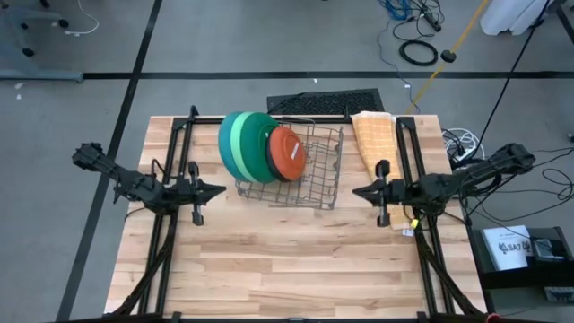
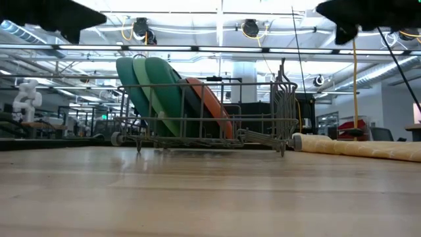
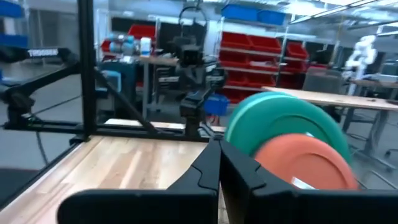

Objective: Sort dishes
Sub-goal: Return to Home Position

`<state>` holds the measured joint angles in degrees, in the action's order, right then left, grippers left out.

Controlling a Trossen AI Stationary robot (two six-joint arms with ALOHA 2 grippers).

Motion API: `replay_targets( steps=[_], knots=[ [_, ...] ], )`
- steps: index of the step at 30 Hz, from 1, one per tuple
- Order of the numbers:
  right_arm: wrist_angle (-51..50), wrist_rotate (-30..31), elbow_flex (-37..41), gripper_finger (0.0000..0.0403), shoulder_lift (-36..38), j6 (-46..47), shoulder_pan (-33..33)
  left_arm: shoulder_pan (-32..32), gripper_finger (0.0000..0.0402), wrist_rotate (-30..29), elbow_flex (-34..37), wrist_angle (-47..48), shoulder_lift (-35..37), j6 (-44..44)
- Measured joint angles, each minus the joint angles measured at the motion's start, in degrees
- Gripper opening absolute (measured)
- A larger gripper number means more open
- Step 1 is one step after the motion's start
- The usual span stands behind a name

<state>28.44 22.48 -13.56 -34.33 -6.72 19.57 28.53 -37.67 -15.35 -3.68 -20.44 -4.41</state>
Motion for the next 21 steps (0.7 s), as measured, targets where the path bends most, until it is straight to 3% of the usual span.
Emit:
replay_targets(
  steps=[10, 16, 21],
  knots=[
    [-1.5, -0.1, 13.0, 0.0000, 15.8, 0.2, 0.0, 0.0, 0.0004, 1.8, 6.4, -2.5, 3.4, 0.9],
    [-6.4, -1.5, 12.7, 0.0000, 19.3, 0.2, -0.1, -2.3, 0.0004, 5.3, 10.9, -6.5, 4.9, 1.8],
    [-8.7, -3.5, 12.8, 0.0000, 19.8, 0.3, -0.1, -8.0, 0.0004, 13.2, 14.9, -12.4, 4.9, 2.7]
  ],
)
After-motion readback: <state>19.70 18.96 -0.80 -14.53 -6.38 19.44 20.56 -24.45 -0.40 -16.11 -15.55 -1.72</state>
